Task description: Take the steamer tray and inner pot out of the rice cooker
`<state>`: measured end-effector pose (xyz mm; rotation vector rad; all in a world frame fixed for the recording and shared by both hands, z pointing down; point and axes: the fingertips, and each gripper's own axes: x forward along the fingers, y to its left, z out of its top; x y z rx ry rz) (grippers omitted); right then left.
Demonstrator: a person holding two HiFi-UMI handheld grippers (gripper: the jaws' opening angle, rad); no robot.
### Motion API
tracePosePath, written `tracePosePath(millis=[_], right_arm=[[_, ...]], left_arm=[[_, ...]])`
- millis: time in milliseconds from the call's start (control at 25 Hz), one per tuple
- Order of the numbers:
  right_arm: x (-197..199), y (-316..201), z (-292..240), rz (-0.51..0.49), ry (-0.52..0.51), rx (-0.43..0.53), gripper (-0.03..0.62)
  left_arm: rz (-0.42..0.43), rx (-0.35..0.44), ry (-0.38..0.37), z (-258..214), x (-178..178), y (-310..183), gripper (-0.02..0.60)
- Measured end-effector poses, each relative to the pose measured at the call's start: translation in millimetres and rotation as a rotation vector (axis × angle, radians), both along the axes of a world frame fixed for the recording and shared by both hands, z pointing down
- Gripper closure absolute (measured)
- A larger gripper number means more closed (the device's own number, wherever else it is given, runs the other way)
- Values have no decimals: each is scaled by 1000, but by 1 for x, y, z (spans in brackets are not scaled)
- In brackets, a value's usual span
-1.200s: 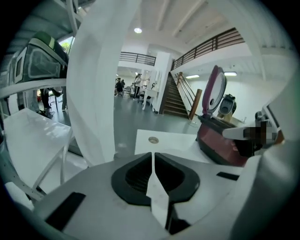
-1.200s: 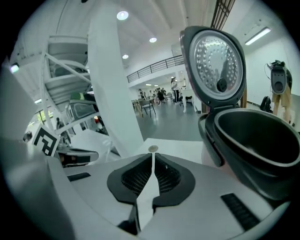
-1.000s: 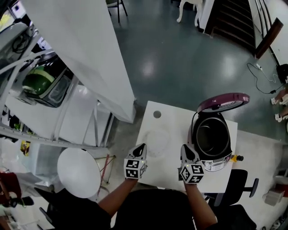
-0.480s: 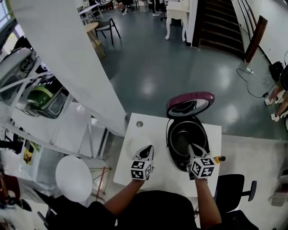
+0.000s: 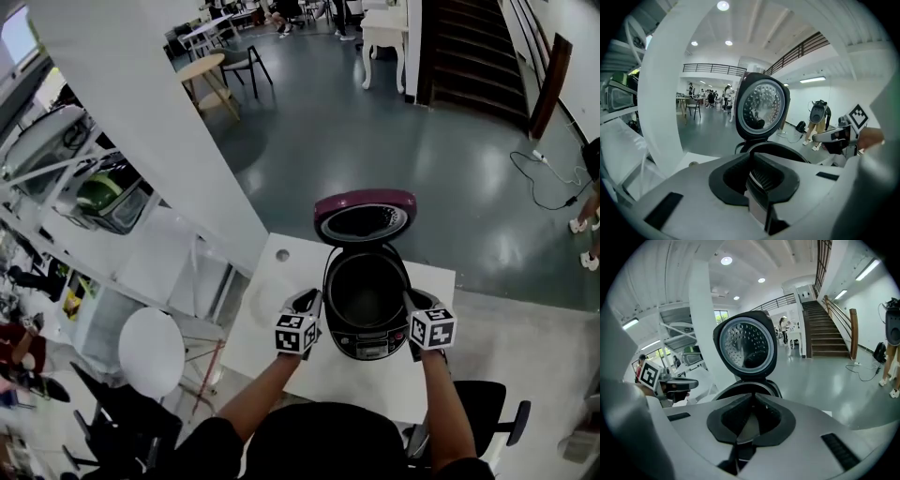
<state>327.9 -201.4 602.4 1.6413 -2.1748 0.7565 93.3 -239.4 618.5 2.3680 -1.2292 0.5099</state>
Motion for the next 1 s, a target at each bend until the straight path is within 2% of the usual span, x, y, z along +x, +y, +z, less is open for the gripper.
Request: tracePosePath(millis=[80,160,200,240,320,480,680,840,1000], right_arm=[[7,-7,7,-24,10,-11,572],[8,-15,17,-51,25,-43,509],[7,-18,23,-65,31,-60,479],[5,-21,27,-76,35,-74,468],[2,-27,36,-89,41,-90,467],[1,-38,53,-99,71,-132,462],[0,-40,72,-109,86,-187,461],[10,-48,85,-86,111,-221,457],[10,-56,93,-89,132,-242,457]], left_arm=[[-31,-17,-4,4,3,-3,574],[-52,-37,-11,8,4,-5,571],[-57,-46,-20,11,3,-5,556],[-56,-56,-30,15,2,-6,512],[-47,-79,-49,25,1,-9,458],[-18,-119,-71,44,11,-21,439],[21,-162,-100,68,26,-26,437],[-13,-182,-117,72,28,-32,454],[9,-220,-140,82,30,-35,454]])
